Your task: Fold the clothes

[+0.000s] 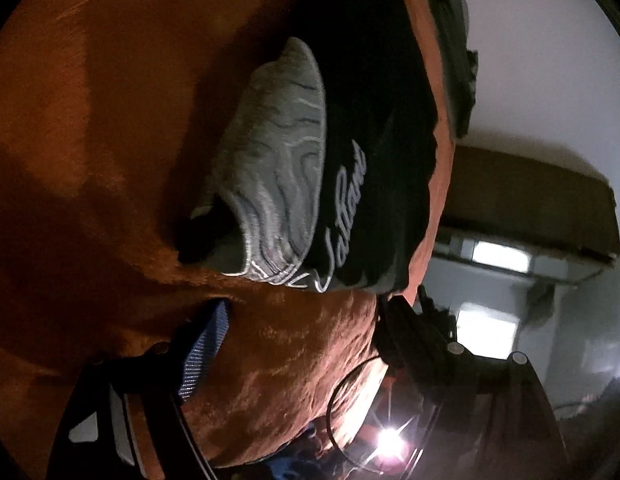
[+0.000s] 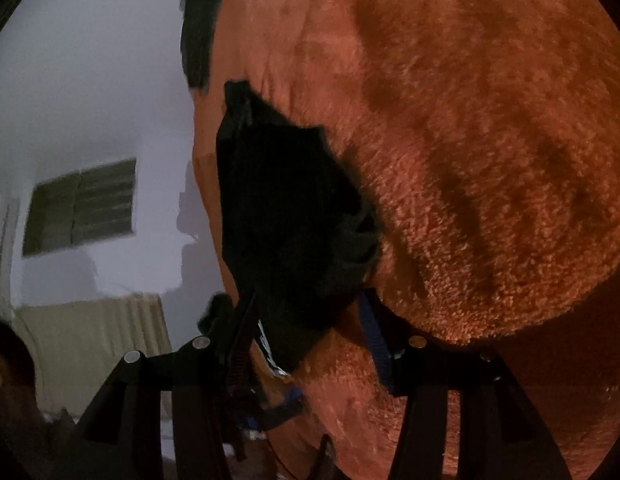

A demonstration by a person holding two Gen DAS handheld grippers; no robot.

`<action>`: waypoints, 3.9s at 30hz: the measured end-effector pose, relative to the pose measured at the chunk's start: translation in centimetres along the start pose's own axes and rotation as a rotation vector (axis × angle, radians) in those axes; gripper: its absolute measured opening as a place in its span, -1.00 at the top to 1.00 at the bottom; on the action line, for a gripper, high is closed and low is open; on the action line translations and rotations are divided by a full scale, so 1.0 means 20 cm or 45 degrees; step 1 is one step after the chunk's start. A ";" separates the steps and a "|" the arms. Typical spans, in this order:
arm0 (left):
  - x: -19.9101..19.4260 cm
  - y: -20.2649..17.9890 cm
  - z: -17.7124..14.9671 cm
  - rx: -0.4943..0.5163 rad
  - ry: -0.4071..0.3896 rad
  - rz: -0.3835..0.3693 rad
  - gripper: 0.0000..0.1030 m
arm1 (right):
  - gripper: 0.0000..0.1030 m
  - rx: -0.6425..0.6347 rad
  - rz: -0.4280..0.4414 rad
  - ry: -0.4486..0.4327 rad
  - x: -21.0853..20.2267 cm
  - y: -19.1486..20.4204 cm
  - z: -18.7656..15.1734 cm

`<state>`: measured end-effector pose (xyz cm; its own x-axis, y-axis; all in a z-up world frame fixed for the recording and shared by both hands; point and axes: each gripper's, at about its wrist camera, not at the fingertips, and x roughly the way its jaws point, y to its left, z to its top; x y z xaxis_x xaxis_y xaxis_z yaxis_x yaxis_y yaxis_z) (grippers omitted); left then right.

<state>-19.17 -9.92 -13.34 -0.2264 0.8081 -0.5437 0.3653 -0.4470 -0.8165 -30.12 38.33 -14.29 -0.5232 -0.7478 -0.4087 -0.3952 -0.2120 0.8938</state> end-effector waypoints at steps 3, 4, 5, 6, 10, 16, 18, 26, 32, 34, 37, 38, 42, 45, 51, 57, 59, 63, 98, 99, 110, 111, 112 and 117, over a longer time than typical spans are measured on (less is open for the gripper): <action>-0.03 0.00 0.00 -0.009 -0.046 -0.004 -0.57 | 0.02 0.046 0.029 -0.046 -0.02 -0.02 0.01; -0.04 0.01 0.01 -0.018 -0.063 -0.009 -0.57 | 0.02 0.045 0.030 -0.057 -0.04 -0.02 0.01; -0.06 0.01 0.02 -0.028 -0.080 -0.013 -0.57 | 0.02 0.042 0.028 -0.064 -0.05 -0.03 0.00; -0.07 0.02 0.02 -0.037 -0.097 -0.018 -0.57 | 0.02 0.040 0.026 -0.068 -0.05 -0.03 0.01; -0.13 0.04 0.05 -0.075 -0.166 -0.036 -0.57 | 0.02 0.049 0.019 -0.077 -0.07 -0.03 0.02; -0.11 0.09 0.06 -0.147 -0.203 -0.098 -0.57 | 0.02 0.057 0.017 -0.108 -0.12 -0.05 0.02; -0.10 0.11 0.05 -0.167 -0.225 -0.120 -0.55 | 0.02 0.064 0.023 -0.121 -0.12 -0.07 0.00; -0.08 0.07 0.04 -0.164 -0.319 -0.083 -0.49 | 0.02 0.025 0.027 -0.138 -0.08 -0.04 0.00; -0.10 0.07 0.05 -0.161 -0.371 -0.065 0.09 | 0.22 0.031 0.005 -0.158 -0.05 -0.03 0.01; -0.11 0.09 0.05 -0.179 -0.380 -0.074 0.15 | 0.44 0.072 -0.034 -0.161 -0.06 -0.05 0.00; -0.10 0.11 0.06 -0.223 -0.379 -0.095 0.16 | 0.45 0.158 -0.080 -0.168 -0.06 -0.09 -0.03; -0.10 0.11 0.06 -0.234 -0.373 -0.092 0.10 | 0.44 0.197 -0.073 -0.172 -0.05 -0.10 -0.05; -0.09 0.10 0.07 -0.242 -0.353 -0.096 -0.07 | 0.20 0.211 -0.067 -0.173 -0.03 -0.08 -0.04; -0.13 0.09 0.10 -0.220 -0.307 -0.076 -0.08 | 0.18 0.137 -0.123 -0.157 -0.03 -0.02 -0.02; -0.38 0.04 0.29 -0.130 -0.226 0.064 -0.10 | 0.13 -0.141 -0.296 -0.112 -0.17 0.11 0.19; -0.42 -0.17 0.61 0.161 -0.179 0.072 -0.48 | -0.04 -0.619 -0.358 0.289 0.03 0.29 0.50; -0.32 -0.20 0.70 0.191 -0.082 0.080 -0.48 | -0.04 -0.643 -0.330 0.353 0.12 0.32 0.60; -0.14 -0.26 0.78 0.283 0.095 0.150 -0.48 | -0.04 -0.703 -0.332 0.468 0.31 0.41 0.72; -0.10 -0.13 0.69 0.296 0.261 -0.005 0.56 | 0.39 -0.760 -0.315 0.765 0.57 0.48 0.73; -0.11 -0.11 0.70 0.283 0.262 -0.011 0.56 | 0.47 -0.766 -0.320 0.770 0.55 0.48 0.73; -0.05 -0.12 0.69 0.275 0.274 -0.054 0.13 | 0.21 -0.714 -0.278 0.832 0.69 0.51 0.68; -0.04 -0.13 0.69 0.287 0.267 -0.053 0.13 | 0.21 -0.707 -0.270 0.833 0.69 0.51 0.67; -0.05 -0.13 0.69 0.293 0.259 -0.052 0.15 | 0.21 -0.711 -0.269 0.831 0.69 0.51 0.67; -0.08 -0.11 0.68 0.292 0.214 -0.053 0.62 | 0.67 -0.743 -0.297 0.798 0.67 0.52 0.64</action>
<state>-31.90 -15.47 -13.21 -0.0775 0.8713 -0.4847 0.1406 -0.4717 -0.8705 -50.96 34.08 -12.85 0.0997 -0.8165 -0.5686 0.0971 -0.5608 0.8223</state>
